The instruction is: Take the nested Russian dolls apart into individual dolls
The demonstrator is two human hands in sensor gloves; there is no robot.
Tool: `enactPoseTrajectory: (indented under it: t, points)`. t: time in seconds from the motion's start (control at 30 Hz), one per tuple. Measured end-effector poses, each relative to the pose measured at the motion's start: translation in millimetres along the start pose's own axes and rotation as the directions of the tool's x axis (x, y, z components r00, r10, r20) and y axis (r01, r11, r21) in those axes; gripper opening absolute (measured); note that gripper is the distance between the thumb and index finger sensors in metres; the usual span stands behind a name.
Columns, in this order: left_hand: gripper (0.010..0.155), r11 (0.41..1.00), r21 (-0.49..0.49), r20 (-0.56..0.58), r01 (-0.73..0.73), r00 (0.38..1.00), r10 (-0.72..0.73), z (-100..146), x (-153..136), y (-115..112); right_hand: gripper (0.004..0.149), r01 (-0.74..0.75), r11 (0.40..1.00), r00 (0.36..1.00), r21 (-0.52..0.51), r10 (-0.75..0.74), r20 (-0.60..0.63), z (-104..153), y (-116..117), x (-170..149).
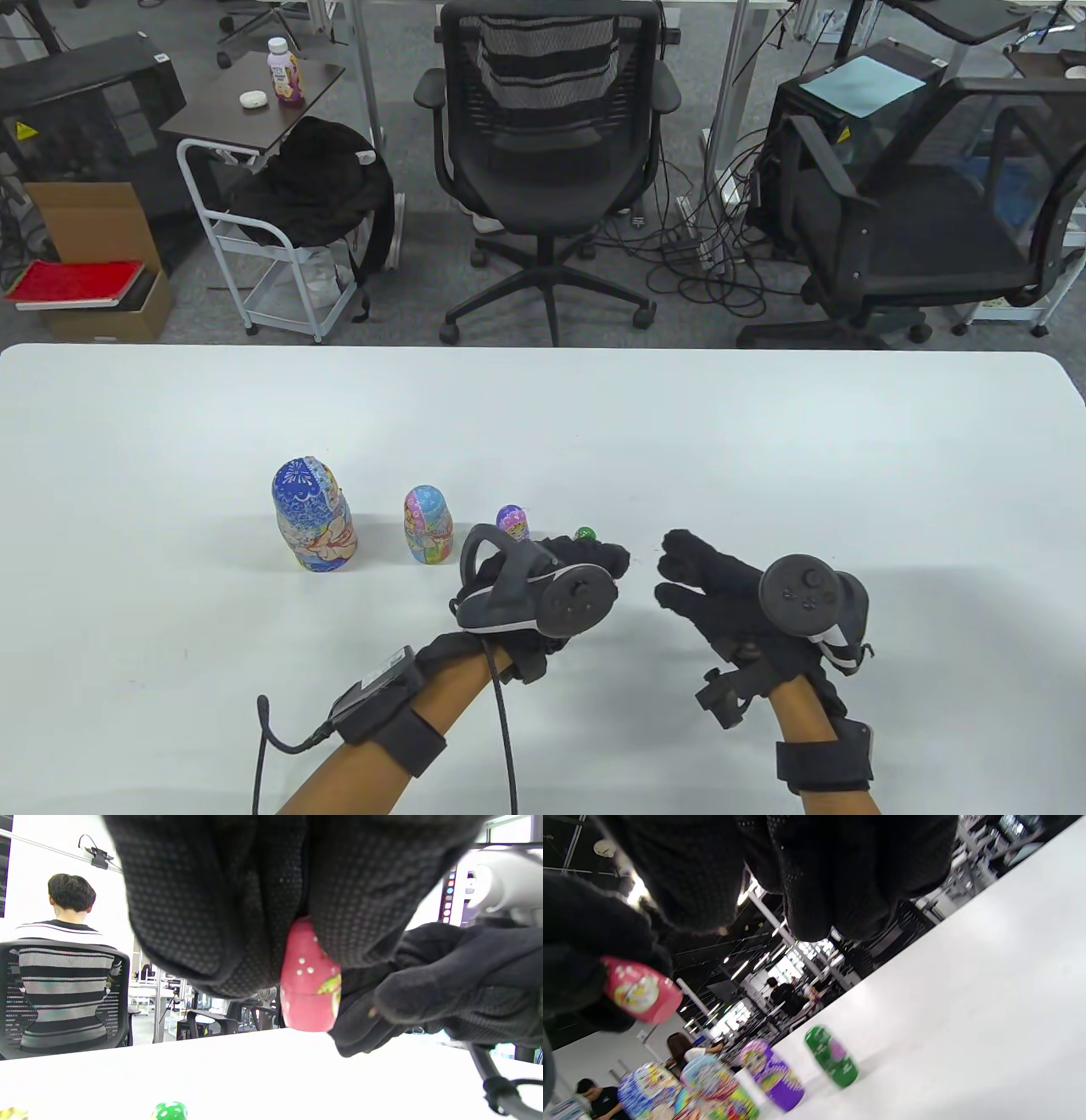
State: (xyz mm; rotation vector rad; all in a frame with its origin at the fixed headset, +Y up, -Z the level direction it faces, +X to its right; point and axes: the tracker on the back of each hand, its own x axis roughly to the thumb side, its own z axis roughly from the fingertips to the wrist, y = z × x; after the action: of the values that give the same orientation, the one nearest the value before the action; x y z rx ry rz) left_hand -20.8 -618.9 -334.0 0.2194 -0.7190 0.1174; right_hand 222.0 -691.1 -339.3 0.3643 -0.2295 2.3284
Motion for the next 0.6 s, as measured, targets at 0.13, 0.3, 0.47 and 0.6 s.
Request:
enactPoseTrajectory:
  t: [0.13,0.3,0.47,0.6]
  points:
    - [0.044,0.999,-0.045,-0.008,-0.001,1.0,0.001,-24.3,4.4,-8.5,0.069,-0.079,0.992,0.997,-0.099,0.076,-0.036,11.6,-29.8,-19.5]
    - [0.044,0.995,-0.099,-0.005,0.027,1.0,-0.028,-59.9,10.8,-30.1,0.069,-0.047,0.993,0.995,-0.104,0.037,-0.096,22.5,-44.1,-44.8]
    - [0.043,0.985,-0.164,0.016,0.059,0.998,-0.057,-86.5,14.0,-61.1,0.068,-0.058,0.992,0.994,-0.113,0.047,-0.094,26.7,-48.2,-48.4]
    - [0.043,0.97,-0.21,0.051,0.12,0.992,-0.111,-96.0,12.9,-83.0,0.068,-0.078,0.994,0.994,-0.079,0.072,-0.082,27.1,-44.4,-43.4]
